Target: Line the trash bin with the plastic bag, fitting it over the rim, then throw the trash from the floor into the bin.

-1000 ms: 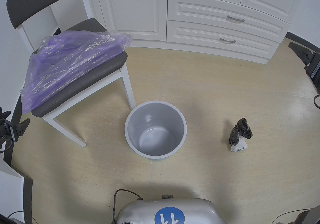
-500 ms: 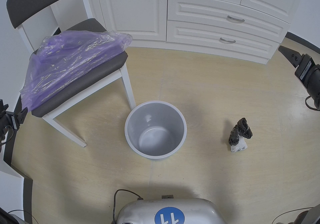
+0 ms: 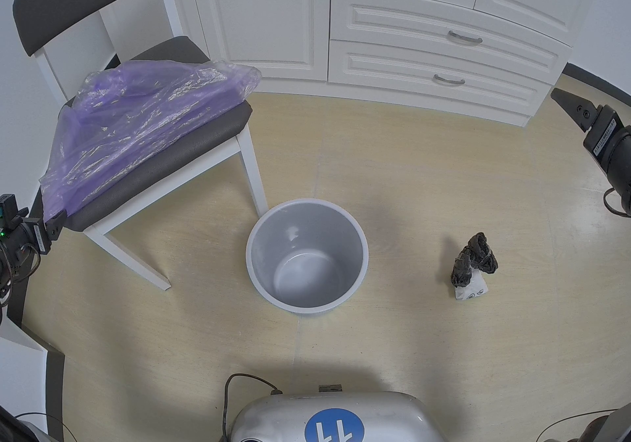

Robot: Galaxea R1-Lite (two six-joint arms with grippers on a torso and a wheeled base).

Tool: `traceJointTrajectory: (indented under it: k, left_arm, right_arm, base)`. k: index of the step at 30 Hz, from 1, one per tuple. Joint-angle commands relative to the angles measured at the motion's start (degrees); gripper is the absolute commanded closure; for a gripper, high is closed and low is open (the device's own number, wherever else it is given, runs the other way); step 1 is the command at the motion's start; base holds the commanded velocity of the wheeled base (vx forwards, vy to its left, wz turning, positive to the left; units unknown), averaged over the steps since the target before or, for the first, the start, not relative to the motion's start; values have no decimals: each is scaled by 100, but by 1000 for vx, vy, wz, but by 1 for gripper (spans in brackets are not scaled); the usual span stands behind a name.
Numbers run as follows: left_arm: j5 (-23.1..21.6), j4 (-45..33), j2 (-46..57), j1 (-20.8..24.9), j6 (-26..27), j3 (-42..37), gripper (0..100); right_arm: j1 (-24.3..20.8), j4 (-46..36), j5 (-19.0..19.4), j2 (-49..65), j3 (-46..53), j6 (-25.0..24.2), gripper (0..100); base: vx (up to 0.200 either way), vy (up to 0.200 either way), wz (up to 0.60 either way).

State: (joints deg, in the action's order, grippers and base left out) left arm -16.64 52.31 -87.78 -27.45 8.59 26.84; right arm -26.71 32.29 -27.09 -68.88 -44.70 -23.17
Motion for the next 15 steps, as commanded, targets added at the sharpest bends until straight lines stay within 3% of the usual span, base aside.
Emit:
traceJointTrajectory:
  k: [1,8,15]
  left_arm:
    - [152,16,-134,82,-42,111,0]
    - [688,728,-617,232,-464,234,0]
    - [820,1176,-573,170,-728,304,0]
  right_arm:
    - [17,5,2,-12,-3,-12,0]
    - [17,5,-7,23,-3,-12,0]
    - [17,5,-16,94,-12,-3,0]
  base:
    - [0,0,0]
    - [0,0,0]
    - [0,0,0]
